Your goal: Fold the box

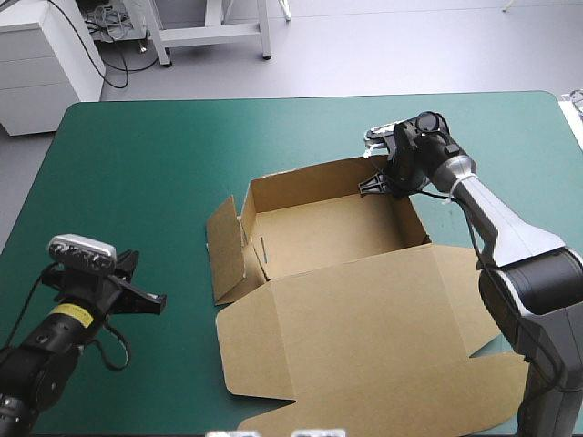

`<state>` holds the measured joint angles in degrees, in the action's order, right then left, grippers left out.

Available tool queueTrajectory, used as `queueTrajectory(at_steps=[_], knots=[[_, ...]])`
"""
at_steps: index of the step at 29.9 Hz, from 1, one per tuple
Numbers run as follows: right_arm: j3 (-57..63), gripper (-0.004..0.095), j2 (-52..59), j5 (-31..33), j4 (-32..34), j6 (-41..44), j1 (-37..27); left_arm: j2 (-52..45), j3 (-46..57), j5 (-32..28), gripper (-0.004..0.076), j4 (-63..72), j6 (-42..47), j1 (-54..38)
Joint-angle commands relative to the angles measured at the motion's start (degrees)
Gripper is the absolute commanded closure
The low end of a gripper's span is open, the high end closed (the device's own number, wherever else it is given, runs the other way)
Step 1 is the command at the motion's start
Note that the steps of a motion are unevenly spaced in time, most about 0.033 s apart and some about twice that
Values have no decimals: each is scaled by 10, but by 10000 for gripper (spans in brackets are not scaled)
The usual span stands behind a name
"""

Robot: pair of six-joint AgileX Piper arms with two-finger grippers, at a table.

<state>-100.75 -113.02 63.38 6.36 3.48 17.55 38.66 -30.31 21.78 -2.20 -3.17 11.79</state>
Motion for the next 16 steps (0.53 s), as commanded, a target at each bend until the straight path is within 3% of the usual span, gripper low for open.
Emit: queueTrajectory(at_steps=[1, 5, 13, 16], knots=[[-5, 921, 10, -6, 7, -9, 7, -50, 18, -33, 710, 5, -1, -2], [-6, 886, 10, -6, 7, -11, 7, -78, 37, -15, 710, 5, -1, -2], [-8, 687, 16, 4, 5, -15, 7, -78, 41, -9, 710, 4, -1, -2], [-32, 644, 16, 36, 5, -21, 7, -78, 41, -7, 710, 4, -1, -2]])
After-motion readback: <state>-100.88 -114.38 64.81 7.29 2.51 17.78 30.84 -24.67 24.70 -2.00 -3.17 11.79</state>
